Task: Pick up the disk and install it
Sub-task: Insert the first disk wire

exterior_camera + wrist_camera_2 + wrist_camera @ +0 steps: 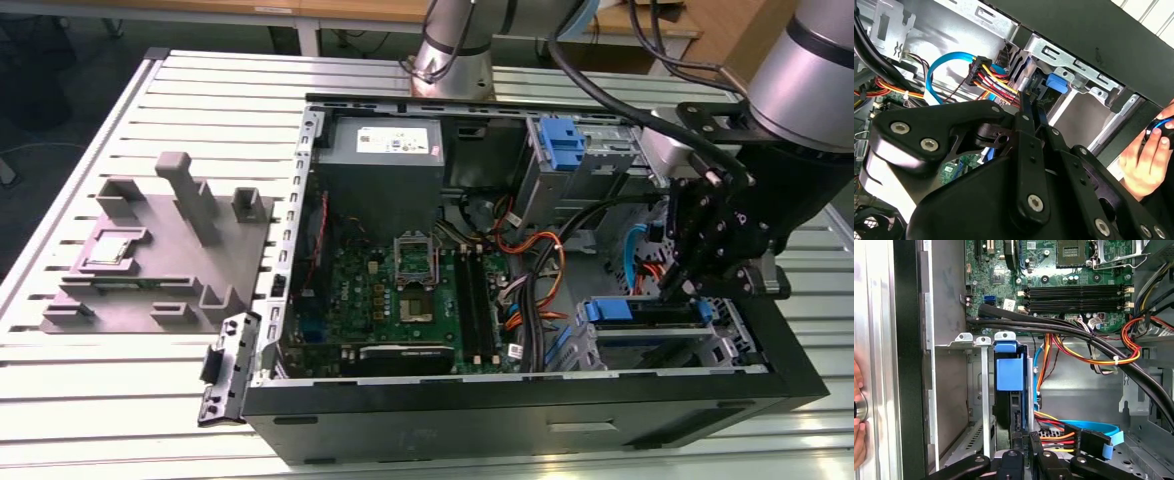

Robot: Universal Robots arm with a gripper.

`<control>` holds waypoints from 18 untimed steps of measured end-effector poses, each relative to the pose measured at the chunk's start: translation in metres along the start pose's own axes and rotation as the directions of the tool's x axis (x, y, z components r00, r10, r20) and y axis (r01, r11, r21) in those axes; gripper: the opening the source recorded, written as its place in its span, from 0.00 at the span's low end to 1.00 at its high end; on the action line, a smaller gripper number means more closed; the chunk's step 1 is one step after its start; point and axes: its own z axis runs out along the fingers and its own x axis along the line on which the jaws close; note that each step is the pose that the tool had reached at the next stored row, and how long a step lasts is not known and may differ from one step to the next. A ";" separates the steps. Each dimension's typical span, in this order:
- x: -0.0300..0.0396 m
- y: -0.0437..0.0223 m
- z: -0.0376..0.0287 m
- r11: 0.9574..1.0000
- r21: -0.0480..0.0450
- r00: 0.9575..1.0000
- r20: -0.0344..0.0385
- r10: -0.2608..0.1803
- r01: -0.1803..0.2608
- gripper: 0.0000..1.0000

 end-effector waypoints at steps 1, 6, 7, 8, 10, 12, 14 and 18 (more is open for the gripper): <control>0.0000 0.0000 -0.0001 1.000 0.000 1.000 0.000 0.000 0.000 0.17; 0.0004 0.0000 -0.0019 1.000 0.000 1.000 0.003 0.000 0.000 0.17; 0.0008 0.0000 -0.0019 1.000 0.000 1.000 0.003 0.000 0.000 0.17; 0.0013 -0.0001 -0.0018 1.000 0.000 1.000 0.003 0.000 0.000 0.17; 0.0021 0.0000 -0.0010 1.000 0.000 1.000 0.004 -0.002 0.002 0.17; 0.0021 0.0000 -0.0009 1.000 0.000 1.000 0.003 -0.003 0.003 0.17; 0.0022 -0.0001 -0.0005 1.000 0.000 1.000 0.003 -0.003 0.003 0.17; 0.0021 0.0000 0.0003 1.000 0.000 1.000 0.003 -0.003 0.003 0.17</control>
